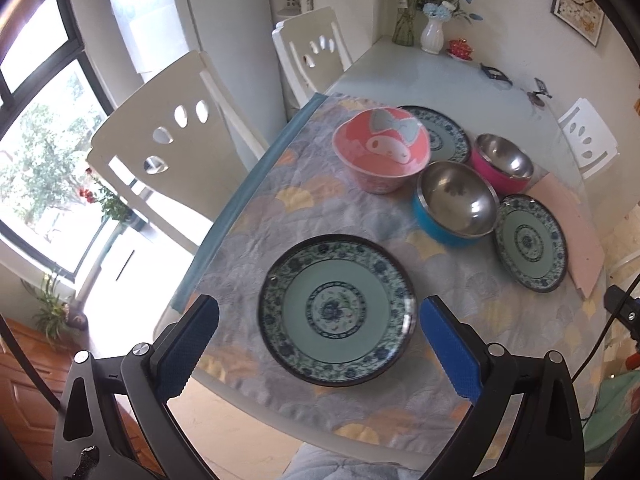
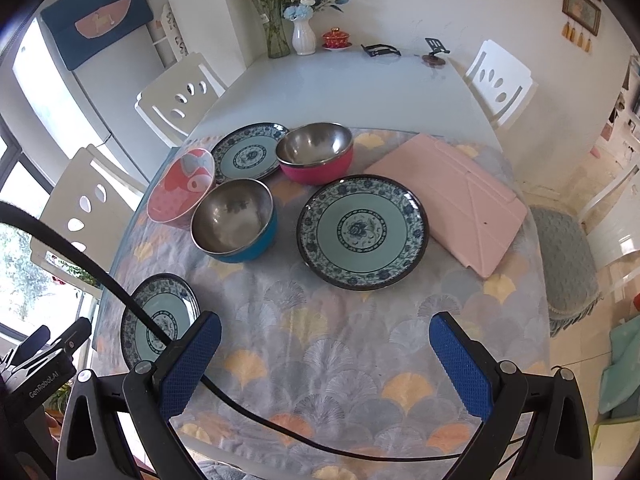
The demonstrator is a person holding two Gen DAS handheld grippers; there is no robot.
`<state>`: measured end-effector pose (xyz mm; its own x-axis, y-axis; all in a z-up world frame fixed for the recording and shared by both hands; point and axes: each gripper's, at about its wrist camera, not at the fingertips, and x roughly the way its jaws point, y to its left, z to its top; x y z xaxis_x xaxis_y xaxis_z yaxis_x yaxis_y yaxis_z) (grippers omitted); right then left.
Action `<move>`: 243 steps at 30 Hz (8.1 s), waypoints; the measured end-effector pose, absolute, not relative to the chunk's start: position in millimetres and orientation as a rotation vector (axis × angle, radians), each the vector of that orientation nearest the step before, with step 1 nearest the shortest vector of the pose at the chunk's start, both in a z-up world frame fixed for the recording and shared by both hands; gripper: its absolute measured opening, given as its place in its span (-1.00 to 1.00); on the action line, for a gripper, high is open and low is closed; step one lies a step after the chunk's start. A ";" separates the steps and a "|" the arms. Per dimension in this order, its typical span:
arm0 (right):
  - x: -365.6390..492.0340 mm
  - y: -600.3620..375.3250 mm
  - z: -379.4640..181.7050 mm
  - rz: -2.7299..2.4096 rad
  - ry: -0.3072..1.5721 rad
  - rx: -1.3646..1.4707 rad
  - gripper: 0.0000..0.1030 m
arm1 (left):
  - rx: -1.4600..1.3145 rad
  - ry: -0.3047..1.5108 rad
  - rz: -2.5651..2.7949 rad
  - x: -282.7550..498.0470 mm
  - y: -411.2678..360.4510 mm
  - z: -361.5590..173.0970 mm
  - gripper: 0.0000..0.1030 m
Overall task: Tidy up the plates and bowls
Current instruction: 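Move the right gripper to the patterned plate at the table edge, then grasp the patterned plate rim with the right gripper and lift it, then lower the held plate onto the large patterned plate, open right gripper, then grasp another patterned plate rim with the right gripper and lift it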
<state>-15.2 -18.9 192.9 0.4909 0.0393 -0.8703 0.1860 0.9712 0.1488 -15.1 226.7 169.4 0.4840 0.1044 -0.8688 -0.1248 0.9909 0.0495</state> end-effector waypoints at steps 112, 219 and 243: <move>42.4 -167.3 28.7 0.179 1.040 0.593 -0.68 | -0.336 1.211 -0.362 94.8 14.7 16.2 0.27; 102.0 13.2 220.1 0.435 0.891 0.133 -0.02 | -0.437 1.137 -0.083 45.8 300.0 95.3 0.32; 411.9 -17.9 16.0 0.662 1.470 0.048 -0.28 | -0.485 1.123 0.245 84.8 367.3 95.9 0.32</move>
